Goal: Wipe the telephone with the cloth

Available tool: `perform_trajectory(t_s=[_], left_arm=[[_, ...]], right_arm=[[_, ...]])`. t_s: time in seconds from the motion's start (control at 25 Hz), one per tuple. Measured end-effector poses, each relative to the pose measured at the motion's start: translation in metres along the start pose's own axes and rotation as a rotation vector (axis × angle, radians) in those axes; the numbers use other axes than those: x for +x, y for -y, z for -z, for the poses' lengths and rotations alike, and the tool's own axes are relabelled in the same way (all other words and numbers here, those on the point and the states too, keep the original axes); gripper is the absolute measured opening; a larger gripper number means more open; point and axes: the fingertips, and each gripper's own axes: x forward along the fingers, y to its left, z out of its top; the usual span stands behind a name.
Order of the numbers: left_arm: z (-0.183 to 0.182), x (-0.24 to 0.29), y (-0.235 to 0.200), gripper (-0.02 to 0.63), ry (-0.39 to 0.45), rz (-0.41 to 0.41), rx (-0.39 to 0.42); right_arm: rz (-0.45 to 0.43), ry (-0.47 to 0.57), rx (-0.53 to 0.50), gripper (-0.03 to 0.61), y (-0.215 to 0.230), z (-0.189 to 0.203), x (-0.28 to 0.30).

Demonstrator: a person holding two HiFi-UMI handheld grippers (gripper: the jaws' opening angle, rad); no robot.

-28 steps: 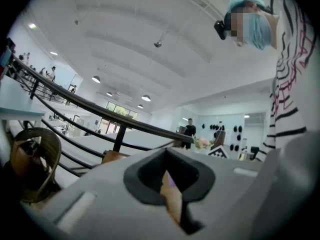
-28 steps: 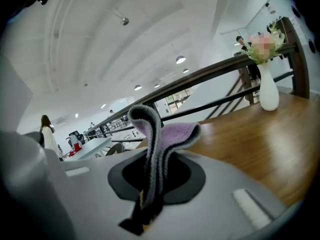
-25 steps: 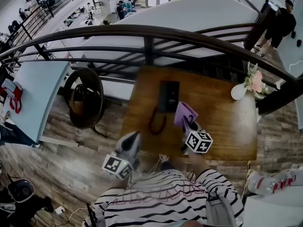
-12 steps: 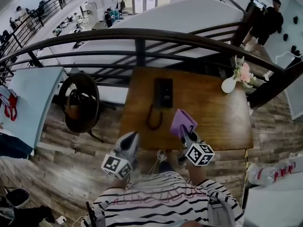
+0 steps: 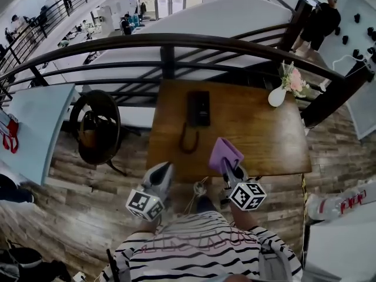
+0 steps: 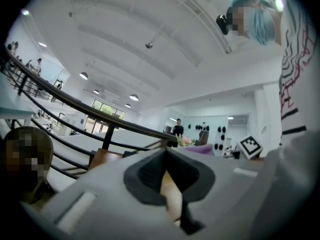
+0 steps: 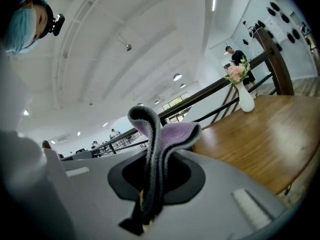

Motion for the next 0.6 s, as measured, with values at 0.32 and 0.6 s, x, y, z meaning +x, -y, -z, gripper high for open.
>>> perform_trajectory(t_s=[0.32, 0.6], left_arm=[[0.006, -0.022, 0.007, 0.002, -0.018, 0.021, 0.006], [0.011, -0.03, 0.011, 0.002, -0.033, 0.038, -0.003]], right_arm=[[0.012, 0.008, 0.011, 0.034, -0.015, 0.016, -0.024], [0.024, 0.006, 0.001, 0.034, -0.022, 0.024, -0.033]])
